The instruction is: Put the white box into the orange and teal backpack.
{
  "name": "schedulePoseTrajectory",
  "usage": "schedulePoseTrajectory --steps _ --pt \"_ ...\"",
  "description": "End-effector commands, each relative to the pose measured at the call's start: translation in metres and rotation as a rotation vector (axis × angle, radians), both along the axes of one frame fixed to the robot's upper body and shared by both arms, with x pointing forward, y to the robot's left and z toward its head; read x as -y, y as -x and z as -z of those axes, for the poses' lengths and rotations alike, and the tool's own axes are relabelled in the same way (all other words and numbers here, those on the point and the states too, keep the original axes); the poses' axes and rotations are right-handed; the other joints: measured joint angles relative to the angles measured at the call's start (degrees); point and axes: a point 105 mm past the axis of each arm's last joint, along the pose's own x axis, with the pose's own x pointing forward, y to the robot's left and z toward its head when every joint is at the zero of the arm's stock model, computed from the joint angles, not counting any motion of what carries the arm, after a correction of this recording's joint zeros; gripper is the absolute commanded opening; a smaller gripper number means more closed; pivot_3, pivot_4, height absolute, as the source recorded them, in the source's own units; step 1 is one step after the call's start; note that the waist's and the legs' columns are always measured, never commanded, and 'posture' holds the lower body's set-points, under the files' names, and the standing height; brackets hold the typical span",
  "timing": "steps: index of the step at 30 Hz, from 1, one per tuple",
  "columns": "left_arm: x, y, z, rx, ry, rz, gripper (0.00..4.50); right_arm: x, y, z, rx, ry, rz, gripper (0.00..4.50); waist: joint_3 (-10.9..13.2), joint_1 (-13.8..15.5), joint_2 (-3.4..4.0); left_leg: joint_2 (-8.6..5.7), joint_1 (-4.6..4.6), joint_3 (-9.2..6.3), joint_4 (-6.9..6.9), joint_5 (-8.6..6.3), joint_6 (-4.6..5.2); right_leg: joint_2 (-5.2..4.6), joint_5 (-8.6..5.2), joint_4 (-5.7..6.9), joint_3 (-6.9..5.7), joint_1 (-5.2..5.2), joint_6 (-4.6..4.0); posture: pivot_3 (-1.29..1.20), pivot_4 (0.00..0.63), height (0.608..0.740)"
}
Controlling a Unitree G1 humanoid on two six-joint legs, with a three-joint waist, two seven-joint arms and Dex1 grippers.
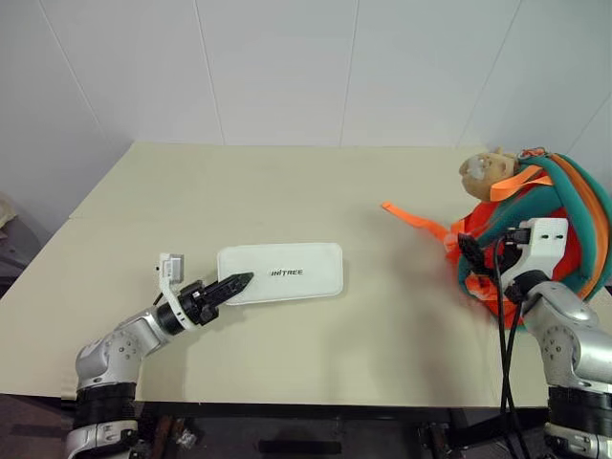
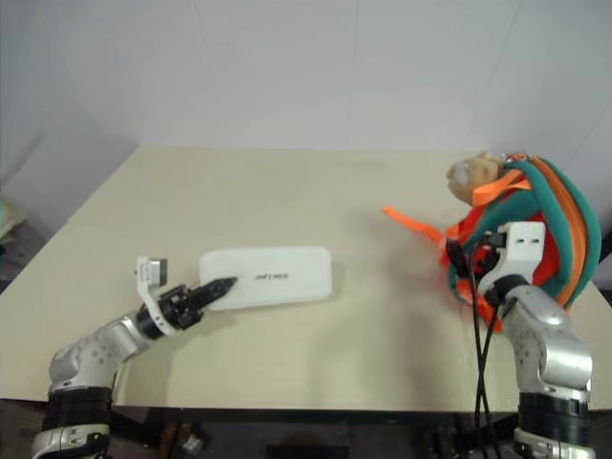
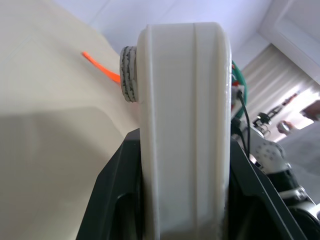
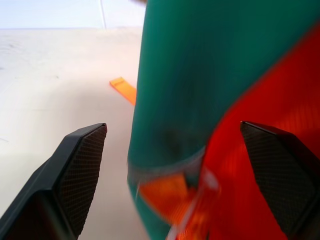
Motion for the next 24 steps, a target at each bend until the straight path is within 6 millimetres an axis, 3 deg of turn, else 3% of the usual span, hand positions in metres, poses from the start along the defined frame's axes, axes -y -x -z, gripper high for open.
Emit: schedulePoseTrajectory --steps 1,13,17,24 --pt "0.002 0.003 -0.014 0.067 0.025 0.015 1.35 0.000 0.002 -0.016 0.076 -0.011 0.019 4.50 0.00 -0.02 0.00 0.00 0.00 0.01 0.02 0.00 0.00 0.00 0.01 0.00 0.00 0.01 0.01 0.00 0.150 0.740" --pt "0.011 -0.006 -0.017 0.077 0.038 0.045 1.35 0.001 -0.037 -0.032 0.220 -0.071 0.127 4.50 0.00 -0.56 0.00 0.00 0.01 0.01 -0.03 0.06 0.05 0.00 0.14 -0.01 0.00 0.00 -0.01 0.00 0.150 0.740" --pt "0.008 -0.005 -0.017 0.083 0.035 0.037 1.35 -0.007 -0.042 -0.034 0.257 -0.097 0.091 3.60 0.00 -0.84 0.01 0.00 0.00 0.01 -0.12 0.13 -0.08 0.00 0.14 -0.05 0.00 -0.02 0.00 0.00 0.150 0.740" --pt "-0.005 -0.004 -0.018 0.099 0.012 -0.005 1.35 -0.019 -0.044 -0.035 0.283 -0.104 -0.004 1.11 0.00 -1.35 0.01 0.00 0.02 0.01 -0.12 0.14 -0.08 0.01 0.13 0.00 0.00 -0.01 0.01 0.00 0.150 0.740"
